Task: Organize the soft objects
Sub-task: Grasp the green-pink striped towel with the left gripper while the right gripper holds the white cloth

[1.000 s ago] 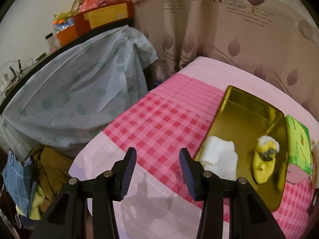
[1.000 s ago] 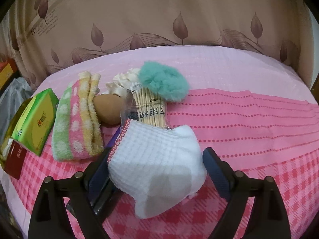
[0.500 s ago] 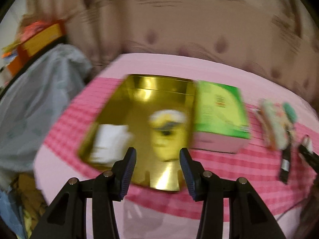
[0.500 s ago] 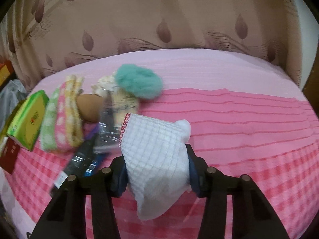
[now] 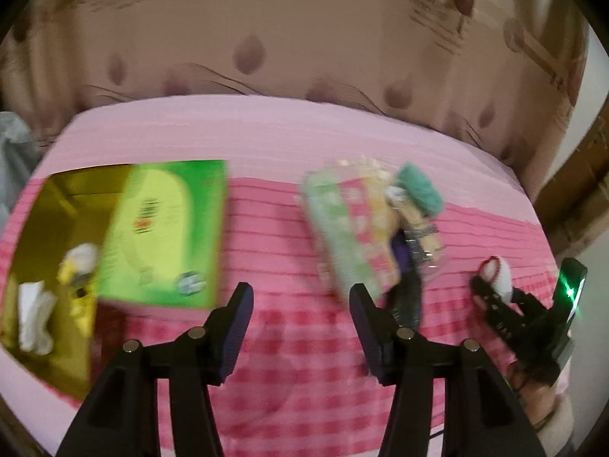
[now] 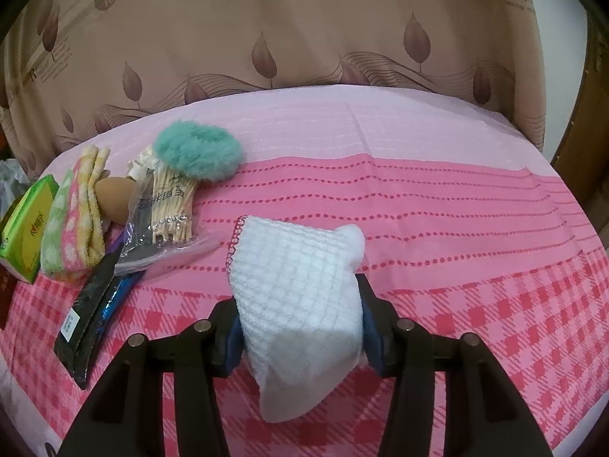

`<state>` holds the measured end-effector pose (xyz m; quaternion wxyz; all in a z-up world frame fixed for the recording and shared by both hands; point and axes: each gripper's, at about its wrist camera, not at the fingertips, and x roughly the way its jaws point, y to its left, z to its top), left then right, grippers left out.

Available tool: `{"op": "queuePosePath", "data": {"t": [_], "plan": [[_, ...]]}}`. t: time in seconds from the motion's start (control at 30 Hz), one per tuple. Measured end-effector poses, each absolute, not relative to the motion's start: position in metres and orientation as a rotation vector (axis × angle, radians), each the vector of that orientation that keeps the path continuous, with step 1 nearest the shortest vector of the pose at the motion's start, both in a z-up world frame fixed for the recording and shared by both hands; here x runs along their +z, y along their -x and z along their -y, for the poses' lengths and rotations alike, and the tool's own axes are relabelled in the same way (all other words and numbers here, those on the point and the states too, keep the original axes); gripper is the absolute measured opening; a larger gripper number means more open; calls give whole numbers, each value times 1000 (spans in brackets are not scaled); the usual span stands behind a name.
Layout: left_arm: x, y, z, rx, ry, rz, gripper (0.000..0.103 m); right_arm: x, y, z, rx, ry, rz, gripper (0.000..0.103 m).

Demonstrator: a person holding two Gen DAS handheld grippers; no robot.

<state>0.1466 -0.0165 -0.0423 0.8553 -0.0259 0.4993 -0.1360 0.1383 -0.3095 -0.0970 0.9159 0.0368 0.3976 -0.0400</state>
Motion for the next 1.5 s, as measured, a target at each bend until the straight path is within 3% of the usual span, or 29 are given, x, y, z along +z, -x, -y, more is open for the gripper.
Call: {"op": "queuePosePath", "data": {"t": [0.53, 0.57, 0.6, 0.77, 1.5], "plan": [[-76, -206, 56, -314, 121, -1146, 53, -102, -143, 308, -52, -100, -826, 58], [-77, -207, 57, -321, 127, -1144, 46, -102, -144, 308, -51, -102, -827, 58], [-79, -208, 58, -325, 127, -1145, 28, -102, -144, 308, -50, -103, -827, 58], [-78, -207, 65, -332, 89, -1132, 20, -102, -144, 308, -51, -100, -827, 60], [-23, -176, 43, -344, 24, -1045, 19, -102, -144, 308, -53, -98, -829, 60]]}}
